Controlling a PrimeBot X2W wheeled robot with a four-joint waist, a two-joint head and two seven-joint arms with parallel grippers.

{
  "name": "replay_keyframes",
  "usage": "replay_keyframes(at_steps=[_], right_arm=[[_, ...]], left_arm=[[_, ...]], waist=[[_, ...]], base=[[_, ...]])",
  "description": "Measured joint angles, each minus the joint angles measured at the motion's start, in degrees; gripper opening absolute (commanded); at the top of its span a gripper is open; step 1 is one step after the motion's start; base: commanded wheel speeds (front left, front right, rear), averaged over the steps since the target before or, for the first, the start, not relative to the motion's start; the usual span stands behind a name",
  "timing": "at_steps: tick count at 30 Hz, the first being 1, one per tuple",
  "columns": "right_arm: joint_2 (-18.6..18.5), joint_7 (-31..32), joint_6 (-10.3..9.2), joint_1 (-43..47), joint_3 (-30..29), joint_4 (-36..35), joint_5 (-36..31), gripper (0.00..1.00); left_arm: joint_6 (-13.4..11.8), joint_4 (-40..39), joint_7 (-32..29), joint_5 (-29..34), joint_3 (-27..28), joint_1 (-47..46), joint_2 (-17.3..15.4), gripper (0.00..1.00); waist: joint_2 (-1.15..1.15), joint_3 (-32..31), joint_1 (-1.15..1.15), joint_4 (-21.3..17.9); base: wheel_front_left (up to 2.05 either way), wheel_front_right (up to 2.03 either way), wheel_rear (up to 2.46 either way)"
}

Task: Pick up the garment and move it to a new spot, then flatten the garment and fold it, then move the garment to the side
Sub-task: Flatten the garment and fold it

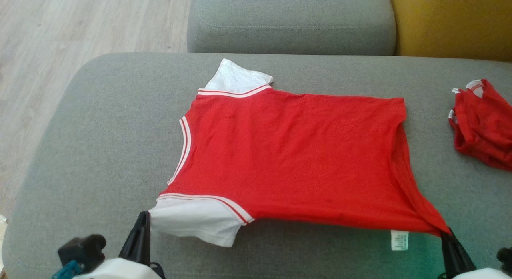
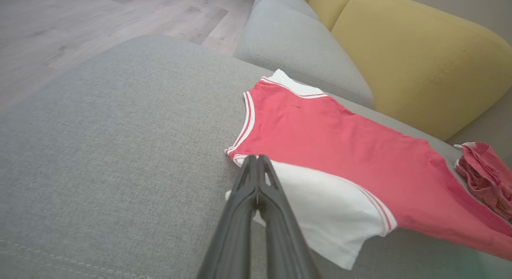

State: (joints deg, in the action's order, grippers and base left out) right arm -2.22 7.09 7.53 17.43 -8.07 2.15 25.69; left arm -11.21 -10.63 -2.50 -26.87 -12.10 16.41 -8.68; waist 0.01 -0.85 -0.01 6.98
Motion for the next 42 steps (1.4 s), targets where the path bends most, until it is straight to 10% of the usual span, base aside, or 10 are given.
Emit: replay_keyframes(at_steps=[25, 42], right_arm=[[0.1, 14.0, 0.0, -10.7, -1.9, 3.7, -3.7, 0.0], [-2.3, 7.6, 0.0, -26.9, 1.8, 18.8, -2.8, 0.0]], left_arm=[[3.5, 8.7, -6.5, -6.1, 0.5, -16.1, -1.0, 0.0], [8.0, 29.7, -3.9, -9.0, 1.1, -29.3, 0.8, 0.0]], waist=[[0.0, 3.1, 0.01, -3.7], [0.0, 6.8, 0.01, -4.0]], base=[[0.0, 0.0, 0.0], [0.0, 0.0, 0.0]])
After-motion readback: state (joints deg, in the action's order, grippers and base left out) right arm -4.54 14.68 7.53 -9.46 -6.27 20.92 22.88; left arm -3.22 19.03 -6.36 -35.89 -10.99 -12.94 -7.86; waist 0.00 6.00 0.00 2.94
